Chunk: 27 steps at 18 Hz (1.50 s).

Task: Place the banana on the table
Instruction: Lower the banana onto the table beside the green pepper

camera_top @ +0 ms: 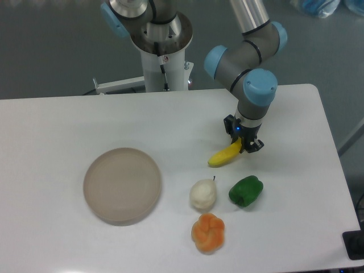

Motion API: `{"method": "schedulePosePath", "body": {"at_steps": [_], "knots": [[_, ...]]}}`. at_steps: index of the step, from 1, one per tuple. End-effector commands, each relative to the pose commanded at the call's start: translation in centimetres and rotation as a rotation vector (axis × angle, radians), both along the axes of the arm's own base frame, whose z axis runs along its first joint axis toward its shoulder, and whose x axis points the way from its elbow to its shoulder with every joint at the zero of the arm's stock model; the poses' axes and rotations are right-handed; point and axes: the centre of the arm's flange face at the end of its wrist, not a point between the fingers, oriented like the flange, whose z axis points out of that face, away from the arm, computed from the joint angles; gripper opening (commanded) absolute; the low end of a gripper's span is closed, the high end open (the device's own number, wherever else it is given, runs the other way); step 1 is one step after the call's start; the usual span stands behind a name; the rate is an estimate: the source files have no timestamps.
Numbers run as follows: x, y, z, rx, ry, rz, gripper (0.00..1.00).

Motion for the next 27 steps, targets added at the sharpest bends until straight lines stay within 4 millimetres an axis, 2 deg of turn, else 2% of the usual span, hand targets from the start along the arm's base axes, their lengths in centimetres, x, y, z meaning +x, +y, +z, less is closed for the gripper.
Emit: {"method": "schedulePosePath", "body": {"at_steps": [24,27], "knots": [[-0.18,0.43,-0.11,-0.007,0.007,-0.011,0.3],[-0.18,0.43,-0.11,-0.007,0.007,-0.009,0.38]]}}
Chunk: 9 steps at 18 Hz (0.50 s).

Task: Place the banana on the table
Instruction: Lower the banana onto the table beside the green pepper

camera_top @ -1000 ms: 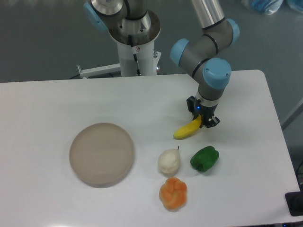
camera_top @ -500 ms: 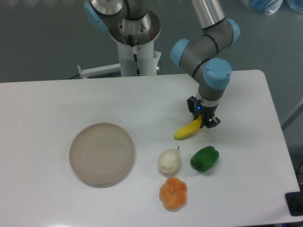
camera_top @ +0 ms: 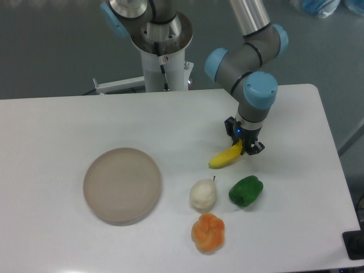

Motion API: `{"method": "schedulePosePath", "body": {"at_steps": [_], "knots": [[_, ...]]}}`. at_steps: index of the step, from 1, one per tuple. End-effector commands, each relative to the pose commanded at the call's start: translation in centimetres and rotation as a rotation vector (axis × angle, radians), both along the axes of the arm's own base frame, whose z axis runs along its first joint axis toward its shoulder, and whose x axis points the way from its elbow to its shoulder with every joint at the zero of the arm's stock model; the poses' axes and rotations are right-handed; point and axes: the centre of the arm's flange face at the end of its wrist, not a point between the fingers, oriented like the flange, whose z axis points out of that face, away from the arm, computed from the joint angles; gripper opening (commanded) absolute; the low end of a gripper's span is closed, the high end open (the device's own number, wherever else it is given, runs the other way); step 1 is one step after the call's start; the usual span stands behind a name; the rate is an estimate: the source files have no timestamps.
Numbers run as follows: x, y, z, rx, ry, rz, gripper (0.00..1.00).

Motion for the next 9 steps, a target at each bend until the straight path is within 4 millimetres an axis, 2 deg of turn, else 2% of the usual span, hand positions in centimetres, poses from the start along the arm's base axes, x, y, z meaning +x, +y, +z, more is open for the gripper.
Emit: {"method": "schedulePosePath", "body": {"at_steps": [3,7,9], "knots": [[-0.09,0.07,0.03,0.001,0.001,-0.002,0.5],[-0.09,0.07,0.03,0.001,0.001,-0.002,0.51],[-0.31,0.24,0.33,0.007,0.006,-0.002,0.59]]}}
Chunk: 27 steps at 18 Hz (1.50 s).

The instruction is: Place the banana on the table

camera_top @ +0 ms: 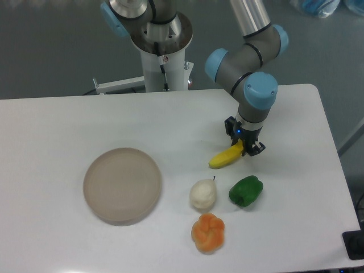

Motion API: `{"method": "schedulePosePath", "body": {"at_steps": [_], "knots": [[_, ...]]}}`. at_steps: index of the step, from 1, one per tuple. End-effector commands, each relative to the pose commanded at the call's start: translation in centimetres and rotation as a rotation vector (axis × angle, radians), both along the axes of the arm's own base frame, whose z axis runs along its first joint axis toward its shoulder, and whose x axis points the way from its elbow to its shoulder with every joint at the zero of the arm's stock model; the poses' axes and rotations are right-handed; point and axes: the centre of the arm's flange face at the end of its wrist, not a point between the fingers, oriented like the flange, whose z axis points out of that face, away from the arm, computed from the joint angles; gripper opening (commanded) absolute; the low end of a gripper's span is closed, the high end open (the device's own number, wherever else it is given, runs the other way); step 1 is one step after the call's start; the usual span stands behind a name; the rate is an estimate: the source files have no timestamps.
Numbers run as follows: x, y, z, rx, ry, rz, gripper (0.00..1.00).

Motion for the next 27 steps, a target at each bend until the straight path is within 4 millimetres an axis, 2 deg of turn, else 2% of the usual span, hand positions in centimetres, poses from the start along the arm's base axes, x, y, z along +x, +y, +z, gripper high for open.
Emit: {"method": "schedulePosePath", "body": {"at_steps": [4,7,18,21,27], "knots": [[-0.3,0.3,0.8,0.013,0.013,0.003,0.83],[-1.7,1.5,3.1,0.055,0.055,0.01,1.0],[-7.4,7.7,11.8,0.233,0.187,0.008,1.0],[-8.9,8.8,13.2,0.257,0.219,0.01,1.0],[-10.7,10.5,15.2,0.287,0.261,0.019,1.0]]}}
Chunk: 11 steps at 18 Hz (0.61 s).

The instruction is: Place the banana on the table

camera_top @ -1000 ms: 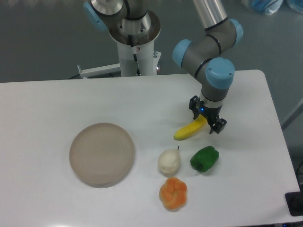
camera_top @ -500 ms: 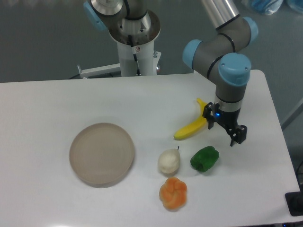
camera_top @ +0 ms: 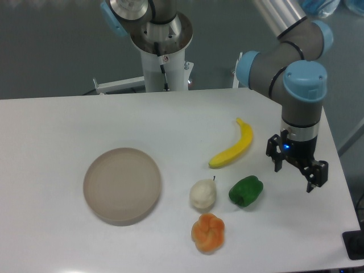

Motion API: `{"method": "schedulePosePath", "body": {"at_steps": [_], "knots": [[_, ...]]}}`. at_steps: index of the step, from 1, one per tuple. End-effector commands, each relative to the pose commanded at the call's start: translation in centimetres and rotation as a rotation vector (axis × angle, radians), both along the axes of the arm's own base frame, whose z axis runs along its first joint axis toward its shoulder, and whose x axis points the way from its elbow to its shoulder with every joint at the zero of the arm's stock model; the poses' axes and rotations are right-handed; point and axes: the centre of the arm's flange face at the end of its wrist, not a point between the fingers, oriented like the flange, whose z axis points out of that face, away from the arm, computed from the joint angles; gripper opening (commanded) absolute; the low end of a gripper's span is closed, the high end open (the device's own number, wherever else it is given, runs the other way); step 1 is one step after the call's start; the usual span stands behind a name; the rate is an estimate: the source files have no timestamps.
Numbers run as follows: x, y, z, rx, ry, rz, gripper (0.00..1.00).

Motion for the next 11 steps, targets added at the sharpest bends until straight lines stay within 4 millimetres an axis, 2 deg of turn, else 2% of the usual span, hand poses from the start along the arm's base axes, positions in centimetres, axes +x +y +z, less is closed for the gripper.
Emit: {"method": "schedulePosePath", "body": {"at_steps": [3,11], "knots": [[-0.15,1.04,0.41,0.016,0.004,0.02,1.0],[-0.21,1.24,0.77,0.022,0.009,0.021,1.0]]}}
